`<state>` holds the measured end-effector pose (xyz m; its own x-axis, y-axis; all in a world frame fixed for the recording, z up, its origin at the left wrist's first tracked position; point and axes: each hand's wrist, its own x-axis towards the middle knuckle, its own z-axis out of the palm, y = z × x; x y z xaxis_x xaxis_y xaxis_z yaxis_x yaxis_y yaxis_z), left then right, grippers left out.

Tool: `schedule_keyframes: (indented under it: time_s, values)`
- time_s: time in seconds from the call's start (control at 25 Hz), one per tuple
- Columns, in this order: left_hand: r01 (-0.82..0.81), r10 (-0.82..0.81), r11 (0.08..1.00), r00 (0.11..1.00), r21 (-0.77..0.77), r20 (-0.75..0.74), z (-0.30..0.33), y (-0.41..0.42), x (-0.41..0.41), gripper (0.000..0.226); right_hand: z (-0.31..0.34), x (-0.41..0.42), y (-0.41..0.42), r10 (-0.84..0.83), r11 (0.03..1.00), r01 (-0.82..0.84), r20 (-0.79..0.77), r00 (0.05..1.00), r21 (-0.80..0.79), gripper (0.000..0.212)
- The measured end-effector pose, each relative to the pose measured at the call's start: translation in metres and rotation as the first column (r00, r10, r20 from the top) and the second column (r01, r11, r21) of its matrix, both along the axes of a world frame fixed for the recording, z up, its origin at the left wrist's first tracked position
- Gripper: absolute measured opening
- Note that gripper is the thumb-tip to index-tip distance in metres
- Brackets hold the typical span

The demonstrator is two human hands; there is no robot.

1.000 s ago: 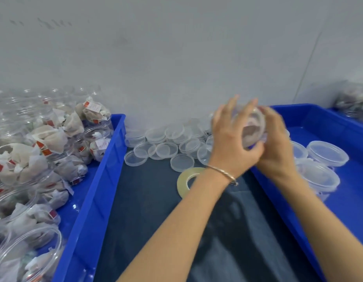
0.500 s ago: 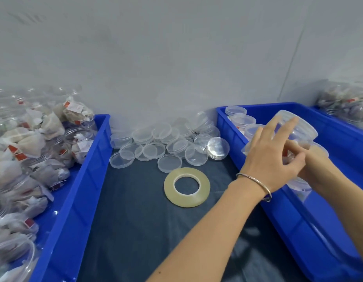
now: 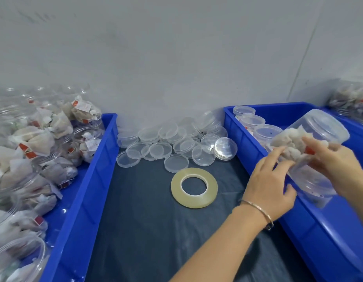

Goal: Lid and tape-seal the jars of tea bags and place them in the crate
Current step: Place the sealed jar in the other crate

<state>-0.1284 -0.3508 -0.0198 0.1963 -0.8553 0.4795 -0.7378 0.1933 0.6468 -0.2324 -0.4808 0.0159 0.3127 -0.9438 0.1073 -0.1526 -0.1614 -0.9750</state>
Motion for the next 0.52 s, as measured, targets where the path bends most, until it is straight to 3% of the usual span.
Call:
schedule_keyframes:
  time_s: [0.12,0.32,0.4,0.52]
  values:
    - [0.018,-0.018,1.0,0.999,0.008,0.047,-0.017,0.011,-0.011,0.04,-0.007,0.001,0.001,-0.028,0.983,0.002,-0.141,0.99,-0.182,0.056]
    - [0.148,-0.162,0.983,0.977,0.105,0.141,-0.027,0.023,-0.025,0.047,-0.009,-0.005,-0.022,-0.099,0.992,0.074,-0.25,0.963,-0.106,0.077]
    - [0.154,-0.168,0.981,0.978,0.119,0.122,-0.026,0.024,-0.023,0.05,-0.005,-0.007,-0.029,-0.068,0.993,0.026,-0.369,0.927,-0.116,0.066]
    - [0.166,-0.184,0.972,0.977,0.165,0.107,-0.023,0.025,-0.021,0.052,-0.006,0.009,-0.045,-0.089,0.982,-0.031,-0.594,0.799,-0.189,0.052]
